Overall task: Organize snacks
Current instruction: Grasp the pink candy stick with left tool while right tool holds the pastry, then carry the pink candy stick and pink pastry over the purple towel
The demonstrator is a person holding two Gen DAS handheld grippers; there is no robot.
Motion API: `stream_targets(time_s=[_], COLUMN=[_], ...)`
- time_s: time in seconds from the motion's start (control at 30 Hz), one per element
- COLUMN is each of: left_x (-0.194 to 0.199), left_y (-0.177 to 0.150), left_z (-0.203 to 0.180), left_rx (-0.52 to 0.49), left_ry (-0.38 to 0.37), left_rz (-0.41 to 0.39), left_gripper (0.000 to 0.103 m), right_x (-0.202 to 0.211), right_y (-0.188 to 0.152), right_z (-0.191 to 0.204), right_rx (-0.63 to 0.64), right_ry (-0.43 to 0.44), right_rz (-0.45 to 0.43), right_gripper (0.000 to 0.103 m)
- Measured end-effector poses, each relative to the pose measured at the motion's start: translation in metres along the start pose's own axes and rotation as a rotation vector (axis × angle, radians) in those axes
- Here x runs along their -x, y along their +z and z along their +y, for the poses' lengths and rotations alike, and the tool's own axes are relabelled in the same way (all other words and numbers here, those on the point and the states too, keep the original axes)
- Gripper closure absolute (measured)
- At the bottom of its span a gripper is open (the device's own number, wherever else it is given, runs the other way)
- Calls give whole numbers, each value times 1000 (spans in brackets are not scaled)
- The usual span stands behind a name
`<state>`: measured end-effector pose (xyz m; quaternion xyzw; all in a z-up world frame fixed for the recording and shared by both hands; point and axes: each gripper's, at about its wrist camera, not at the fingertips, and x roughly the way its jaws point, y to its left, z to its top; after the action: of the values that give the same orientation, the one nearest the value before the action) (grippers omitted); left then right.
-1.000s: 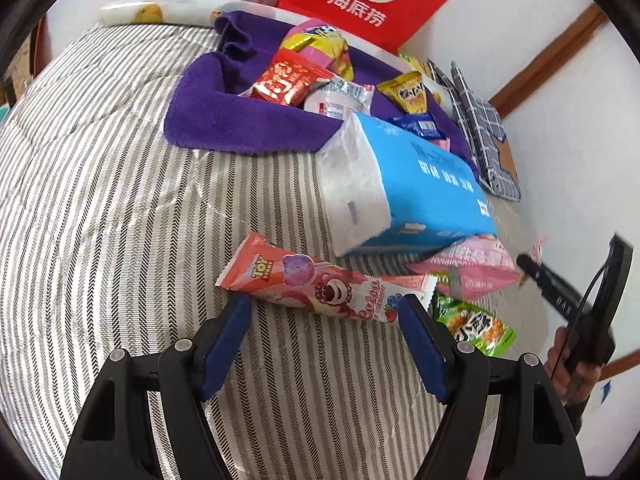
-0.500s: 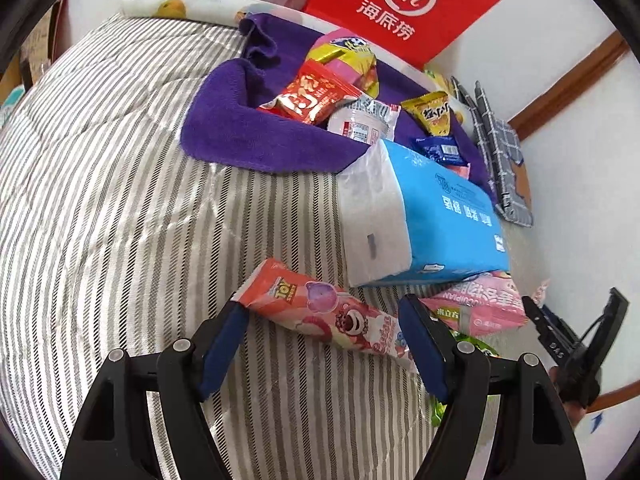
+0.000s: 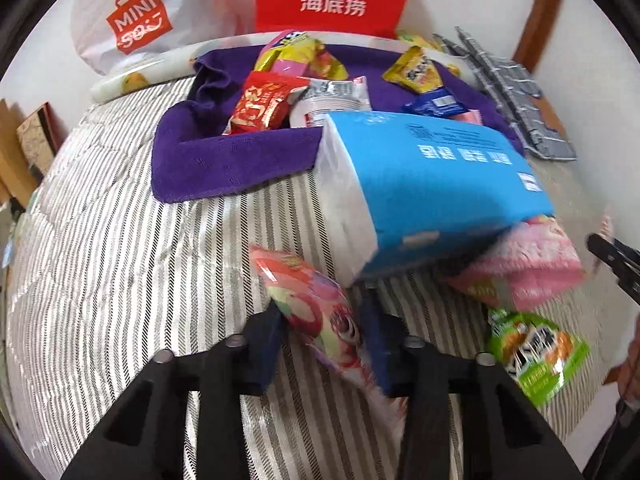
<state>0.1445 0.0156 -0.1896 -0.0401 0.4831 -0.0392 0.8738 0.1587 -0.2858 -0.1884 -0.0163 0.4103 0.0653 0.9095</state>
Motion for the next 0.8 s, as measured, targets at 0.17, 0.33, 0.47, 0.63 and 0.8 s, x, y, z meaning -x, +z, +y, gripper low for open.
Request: stream_targets(time_s=[0.17,0.33,0.47,0.63,0.8], left_x=[3,6,11,23,35], left_y=[-2,-4,-4,-4,2], left_z=[14,16,20,24,28], left_rx=[35,53,77,89,112], left_ry=[-31,-30,-72,-108,-185], left_rz=[0,-12,-17,-39,-41], left_gripper=[66,73,77,78,78], right_x=[-3,4,10,15,21], right_y=[2,5,8,10,17], right_z=[10,21,27,39,53], right_rx=[9,36,40,46,64], right_ry=[12,1,6,24,19], right_rz=[4,-13,-26,-39,-63], right_gripper=[62,62,62,62,62])
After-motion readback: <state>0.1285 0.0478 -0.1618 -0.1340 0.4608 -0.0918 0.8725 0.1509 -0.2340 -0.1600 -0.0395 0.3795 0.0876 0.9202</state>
